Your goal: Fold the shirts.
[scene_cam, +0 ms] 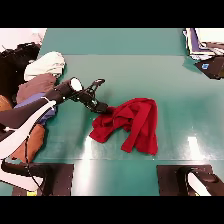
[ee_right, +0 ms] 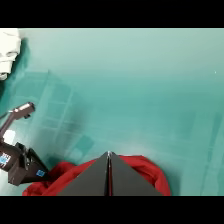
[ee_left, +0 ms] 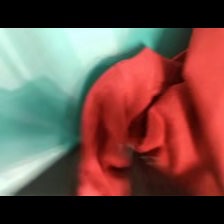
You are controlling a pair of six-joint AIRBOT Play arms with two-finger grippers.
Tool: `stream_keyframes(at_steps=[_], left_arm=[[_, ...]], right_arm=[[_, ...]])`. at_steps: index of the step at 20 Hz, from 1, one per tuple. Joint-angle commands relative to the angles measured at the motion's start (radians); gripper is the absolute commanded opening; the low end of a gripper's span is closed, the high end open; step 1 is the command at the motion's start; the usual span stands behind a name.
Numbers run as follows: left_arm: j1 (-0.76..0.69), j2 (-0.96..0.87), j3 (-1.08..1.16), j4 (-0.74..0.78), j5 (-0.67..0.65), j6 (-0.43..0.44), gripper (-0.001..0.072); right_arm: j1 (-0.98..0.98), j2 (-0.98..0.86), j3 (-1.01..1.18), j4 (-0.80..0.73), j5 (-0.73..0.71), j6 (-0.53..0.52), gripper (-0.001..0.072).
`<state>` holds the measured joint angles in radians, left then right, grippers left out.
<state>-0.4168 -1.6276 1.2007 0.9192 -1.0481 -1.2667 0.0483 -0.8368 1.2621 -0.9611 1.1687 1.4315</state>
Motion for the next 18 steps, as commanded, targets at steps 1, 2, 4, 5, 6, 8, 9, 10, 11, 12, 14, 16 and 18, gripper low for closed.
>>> stream_keyframes(at_steps=[1,2,4,5,6,8,9,10,11,12,14,16,18], left_arm=[[0.007,0.0,0.022,-0.021,-0.012,0.004,0.0024],[0.029,0.006,0.05,-0.016,-0.032,-0.011,0.0023],[0.086,0.05,0.118,0.011,-0.043,-0.019,0.0023],[0.119,0.08,0.154,0.024,-0.039,-0.02,0.0023],[0.148,0.103,0.188,0.024,-0.038,-0.019,0.0023],[0.2,0.143,0.241,0.024,-0.036,-0.019,0.0024],[0.213,0.154,0.255,0.024,-0.034,-0.019,0.0024],[0.222,0.16,0.26,0.025,-0.033,-0.019,0.0024],[0.221,0.161,0.26,0.025,-0.035,-0.018,0.0024],[0.221,0.161,0.256,0.025,-0.037,-0.018,0.0024],[0.221,0.161,0.254,0.025,-0.039,-0.018,0.0024],[0.221,0.161,0.254,0.026,-0.039,-0.016,0.0024],[0.221,0.161,0.254,0.028,-0.039,-0.016,0.0024]], right_arm=[[0.0,0.001,-0.003,-0.02,0.027,0.0,0.0015],[0.0,0.001,-0.003,-0.048,0.05,0.001,0.0015],[0.0,0.003,-0.026,-0.1,0.121,0.003,0.0015],[0.0,0.003,-0.063,-0.131,0.154,0.02,0.0015],[0.0,0.004,-0.113,-0.16,0.179,0.042,0.0015],[0.0,0.003,-0.263,-0.164,0.18,0.047,0.0016],[0.006,0.0,-0.355,-0.144,0.157,0.047,0.0113],[0.016,-0.011,-0.439,-0.105,0.128,0.047,0.0402],[0.033,-0.039,-0.52,-0.048,0.094,0.044,0.0529],[0.053,-0.076,-0.58,0.0,0.07,0.039,0.0526],[0.122,-0.164,-0.658,0.053,0.006,0.014,0.0434],[0.193,-0.246,-0.678,0.053,-0.054,0.014,0.0434],[0.257,-0.322,-0.658,0.053,-0.063,0.014,0.0434]])
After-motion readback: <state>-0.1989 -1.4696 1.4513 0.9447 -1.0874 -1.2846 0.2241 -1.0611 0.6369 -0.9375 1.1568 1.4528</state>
